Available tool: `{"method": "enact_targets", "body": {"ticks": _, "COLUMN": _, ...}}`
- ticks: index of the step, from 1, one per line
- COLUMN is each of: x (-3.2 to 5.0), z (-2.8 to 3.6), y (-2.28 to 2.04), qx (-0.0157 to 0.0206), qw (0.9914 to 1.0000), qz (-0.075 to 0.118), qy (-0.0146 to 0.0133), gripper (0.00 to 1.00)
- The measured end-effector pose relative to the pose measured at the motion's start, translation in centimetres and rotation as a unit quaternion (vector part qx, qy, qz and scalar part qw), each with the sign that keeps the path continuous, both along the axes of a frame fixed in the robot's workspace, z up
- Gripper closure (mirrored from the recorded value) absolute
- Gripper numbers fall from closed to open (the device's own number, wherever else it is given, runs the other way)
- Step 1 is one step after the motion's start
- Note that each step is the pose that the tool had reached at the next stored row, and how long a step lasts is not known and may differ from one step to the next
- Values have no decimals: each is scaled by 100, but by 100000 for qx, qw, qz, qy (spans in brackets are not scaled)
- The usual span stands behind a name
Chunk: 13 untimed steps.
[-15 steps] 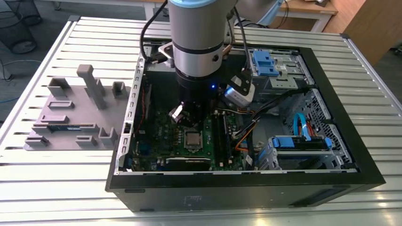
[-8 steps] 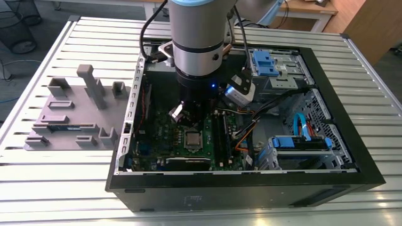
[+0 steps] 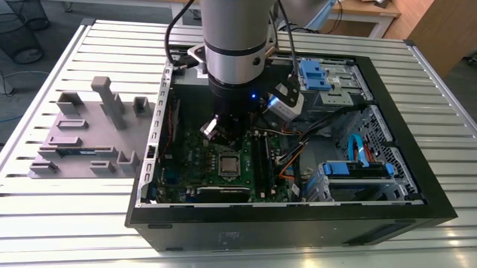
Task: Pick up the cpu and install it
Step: 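Install the first cpu locking lever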
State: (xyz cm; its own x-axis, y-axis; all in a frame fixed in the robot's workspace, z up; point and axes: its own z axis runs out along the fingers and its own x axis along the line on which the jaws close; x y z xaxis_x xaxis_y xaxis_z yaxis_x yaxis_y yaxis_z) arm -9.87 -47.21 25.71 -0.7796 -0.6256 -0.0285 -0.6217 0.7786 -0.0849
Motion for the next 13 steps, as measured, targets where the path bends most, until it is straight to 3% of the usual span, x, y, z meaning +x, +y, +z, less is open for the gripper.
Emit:
{"method": "enact_targets", "body": {"ticks": 4, "x": 3, "z": 1, "y": 63, "qx": 565, "qw": 99998, "qz": 4, "qy": -9, "gripper": 89}}
{"method": "enact_targets", "body": {"ticks": 10, "x": 4, "z": 53, "y": 78, "qx": 590, "qw": 99998, "qz": 7, "qy": -7, "gripper": 89}}
{"method": "enact_targets", "body": {"ticks": 13, "x": 4, "z": 82, "y": 110, "qx": 586, "qw": 99998, "qz": 8, "qy": -5, "gripper": 89}}
